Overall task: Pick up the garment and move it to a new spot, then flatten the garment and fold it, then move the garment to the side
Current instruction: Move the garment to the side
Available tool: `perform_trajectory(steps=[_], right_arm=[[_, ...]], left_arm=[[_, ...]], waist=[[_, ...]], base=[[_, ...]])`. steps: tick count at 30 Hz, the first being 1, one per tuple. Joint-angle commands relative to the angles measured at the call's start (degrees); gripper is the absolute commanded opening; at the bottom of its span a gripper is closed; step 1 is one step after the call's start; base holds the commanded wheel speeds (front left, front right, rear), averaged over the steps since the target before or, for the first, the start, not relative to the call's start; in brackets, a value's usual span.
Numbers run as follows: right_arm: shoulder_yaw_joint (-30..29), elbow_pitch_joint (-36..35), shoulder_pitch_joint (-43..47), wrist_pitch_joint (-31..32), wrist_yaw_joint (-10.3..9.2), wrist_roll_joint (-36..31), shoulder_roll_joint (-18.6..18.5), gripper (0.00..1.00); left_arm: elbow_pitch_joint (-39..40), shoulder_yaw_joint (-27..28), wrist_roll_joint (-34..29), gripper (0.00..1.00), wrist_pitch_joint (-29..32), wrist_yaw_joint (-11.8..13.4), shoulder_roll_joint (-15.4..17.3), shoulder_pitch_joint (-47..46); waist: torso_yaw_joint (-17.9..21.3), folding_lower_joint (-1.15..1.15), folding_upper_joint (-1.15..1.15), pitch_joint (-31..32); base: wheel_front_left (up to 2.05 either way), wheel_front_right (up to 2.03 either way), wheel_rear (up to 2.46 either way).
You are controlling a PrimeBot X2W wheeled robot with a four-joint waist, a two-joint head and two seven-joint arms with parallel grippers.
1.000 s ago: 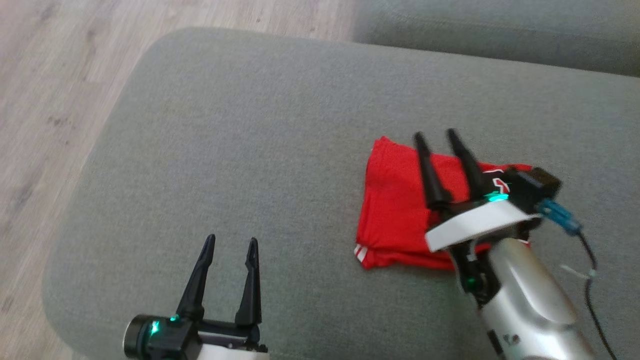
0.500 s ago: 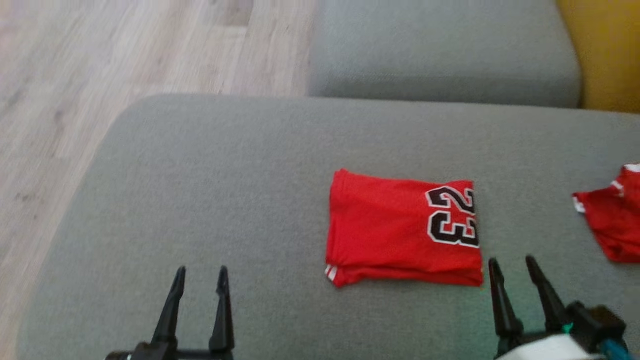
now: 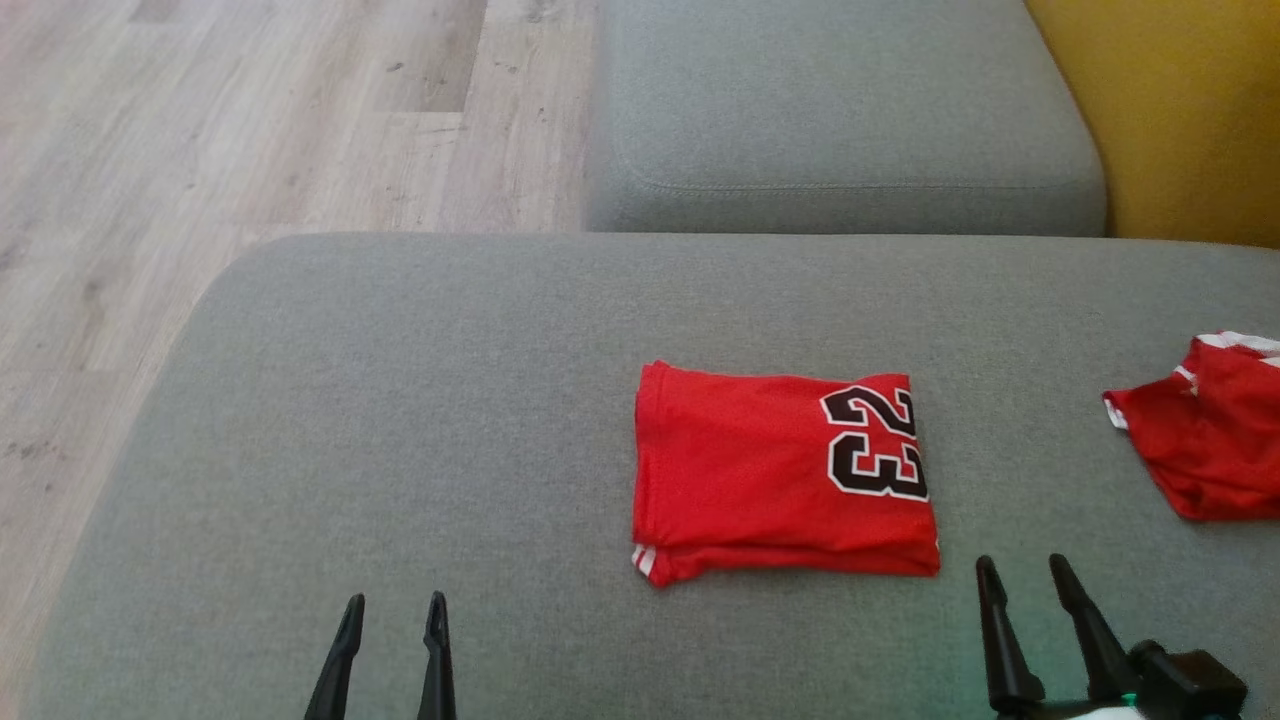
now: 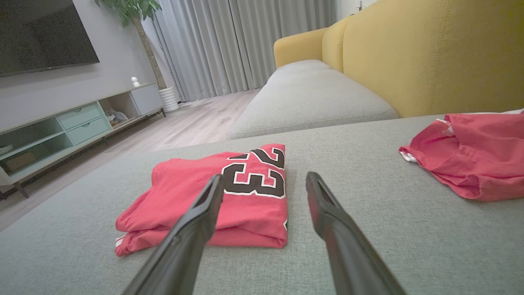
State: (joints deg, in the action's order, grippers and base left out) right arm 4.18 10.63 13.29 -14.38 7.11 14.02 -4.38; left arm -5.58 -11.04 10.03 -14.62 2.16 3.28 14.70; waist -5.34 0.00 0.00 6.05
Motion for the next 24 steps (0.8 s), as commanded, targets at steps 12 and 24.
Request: perform_trajectory(steps=[12, 24], right_arm=[[0.33, 8.34, -7.34, -0.62, 0.37, 5.65, 0.81, 1.00], [0.46, 36.98, -31.13, 0.30, 0.37, 11.29, -3.52, 1.00]], left_arm=[[1.85, 1.00, -0.75, 1.00, -0.38, -0.16, -0.40, -4.05], [1.22, -1.83, 0.75, 1.00, -0.38, 0.44, -0.40, -7.84]], waist=[[-4.47, 0.00, 0.00, -3.70], [-9.07, 0.00, 0.00, -11.21]], base=[[0.00, 0.00, 0.00], [0.00, 0.00, 0.00]])
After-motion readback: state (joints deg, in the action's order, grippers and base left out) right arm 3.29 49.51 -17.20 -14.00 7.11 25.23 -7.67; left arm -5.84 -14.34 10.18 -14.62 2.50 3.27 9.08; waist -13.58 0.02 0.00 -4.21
